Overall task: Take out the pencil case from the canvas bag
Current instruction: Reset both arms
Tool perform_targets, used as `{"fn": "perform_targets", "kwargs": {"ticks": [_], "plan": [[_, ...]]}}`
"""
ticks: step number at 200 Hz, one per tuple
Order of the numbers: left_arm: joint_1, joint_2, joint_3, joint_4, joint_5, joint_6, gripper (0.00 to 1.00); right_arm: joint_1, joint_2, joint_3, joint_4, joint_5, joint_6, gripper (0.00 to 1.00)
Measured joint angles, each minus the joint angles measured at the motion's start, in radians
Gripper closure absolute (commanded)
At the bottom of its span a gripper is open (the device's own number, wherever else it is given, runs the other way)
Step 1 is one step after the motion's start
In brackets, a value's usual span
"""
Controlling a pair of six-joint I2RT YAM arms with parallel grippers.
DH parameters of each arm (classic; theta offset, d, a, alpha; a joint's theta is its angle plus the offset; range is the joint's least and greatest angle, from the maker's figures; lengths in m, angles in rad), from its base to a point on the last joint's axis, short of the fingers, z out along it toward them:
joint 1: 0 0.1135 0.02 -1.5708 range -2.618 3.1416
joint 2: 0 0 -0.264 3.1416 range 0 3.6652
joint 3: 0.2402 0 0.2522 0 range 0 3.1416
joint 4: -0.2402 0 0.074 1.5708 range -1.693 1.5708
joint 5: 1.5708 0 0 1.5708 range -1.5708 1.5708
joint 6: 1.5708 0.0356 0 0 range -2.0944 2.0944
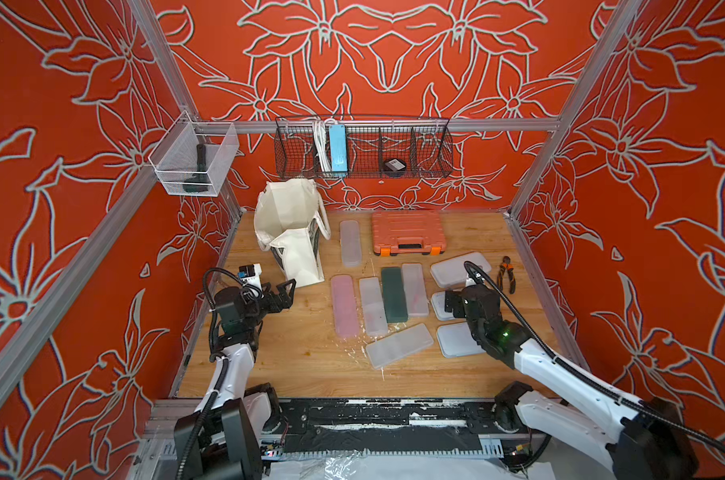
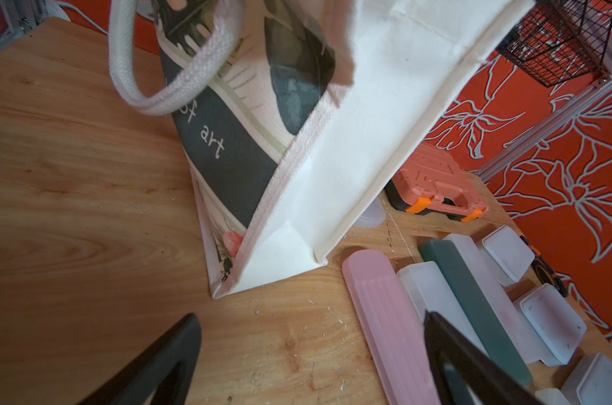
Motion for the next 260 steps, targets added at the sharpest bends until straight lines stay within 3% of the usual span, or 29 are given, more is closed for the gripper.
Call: {"fn": "perform_targets", "kwargs": {"ticks": [42,107,178,204,260], "plan": [[-0.065,0.103,-0.06,0.121,-0.069,0.05,0.02,-0.134,0.04,-0.019,0.153,-0.007,-0.055,0.02],[-0.137,0.199,-0.031,0.18,-0.19,0.063,0.02,-0.232,0.149,-0.093,0.375,-0.006,-0.153,0.02],[-0.193,0.285,-0.039,0.287,-0.317,0.078,0.02,-0.286,0.276,-0.154,0.621,-0.02,-0.2,0.02],[-0.238,0.316,-0.049,0.346,-0.379,0.095,0.01,-0.307,0.353,-0.195,0.77,-0.061,-0.223,0.02],[-0.252,0.326,-0.071,0.357,-0.461,0.101,0.02,-0.325,0.414,-0.219,0.896,-0.166,-0.256,0.02]]}}
